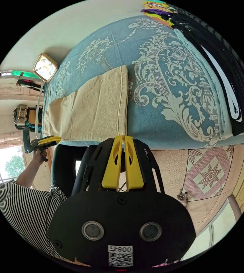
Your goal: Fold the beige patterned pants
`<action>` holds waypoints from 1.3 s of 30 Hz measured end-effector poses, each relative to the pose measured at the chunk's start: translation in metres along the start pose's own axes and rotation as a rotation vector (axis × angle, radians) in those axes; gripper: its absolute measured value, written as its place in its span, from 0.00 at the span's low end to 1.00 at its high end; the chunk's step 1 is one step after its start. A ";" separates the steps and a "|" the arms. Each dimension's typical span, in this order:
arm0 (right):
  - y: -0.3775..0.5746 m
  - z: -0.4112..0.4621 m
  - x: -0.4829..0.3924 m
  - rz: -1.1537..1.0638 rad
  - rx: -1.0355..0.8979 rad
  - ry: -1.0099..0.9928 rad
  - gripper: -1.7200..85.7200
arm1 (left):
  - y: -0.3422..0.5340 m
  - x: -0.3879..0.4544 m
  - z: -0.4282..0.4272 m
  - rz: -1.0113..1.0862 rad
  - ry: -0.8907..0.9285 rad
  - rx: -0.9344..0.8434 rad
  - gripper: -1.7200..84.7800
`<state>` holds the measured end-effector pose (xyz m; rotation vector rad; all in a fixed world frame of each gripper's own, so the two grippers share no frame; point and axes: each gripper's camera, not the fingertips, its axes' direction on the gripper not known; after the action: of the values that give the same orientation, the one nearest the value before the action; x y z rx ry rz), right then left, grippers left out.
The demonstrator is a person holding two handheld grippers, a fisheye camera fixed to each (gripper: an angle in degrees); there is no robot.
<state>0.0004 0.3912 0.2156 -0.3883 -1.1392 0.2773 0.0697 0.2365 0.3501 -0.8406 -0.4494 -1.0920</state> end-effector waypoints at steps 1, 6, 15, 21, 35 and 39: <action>0.000 -0.002 0.002 0.004 0.000 -0.010 0.03 | -0.005 0.003 -0.002 0.000 -0.004 0.012 0.07; 0.005 -0.026 0.005 0.006 0.054 0.022 0.03 | -0.027 -0.002 -0.031 -0.034 -0.025 0.139 0.08; -0.052 -0.038 0.002 -0.048 0.080 0.100 0.10 | -0.089 -0.034 -0.069 -0.080 -0.014 0.267 0.10; -0.047 -0.026 0.017 -0.001 0.016 0.058 0.11 | -0.164 0.020 -0.026 0.135 0.099 0.185 0.12; -0.016 0.008 0.037 0.054 0.014 -0.050 0.12 | -0.312 0.129 0.057 0.458 -0.050 -0.098 0.14; -0.018 0.027 0.037 0.037 0.034 0.028 0.10 | -0.308 0.137 0.057 0.495 -0.111 -0.091 0.10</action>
<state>-0.0096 0.3943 0.2638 -0.3822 -1.0995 0.3228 -0.1479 0.1368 0.5949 -1.0295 -0.2625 -0.6134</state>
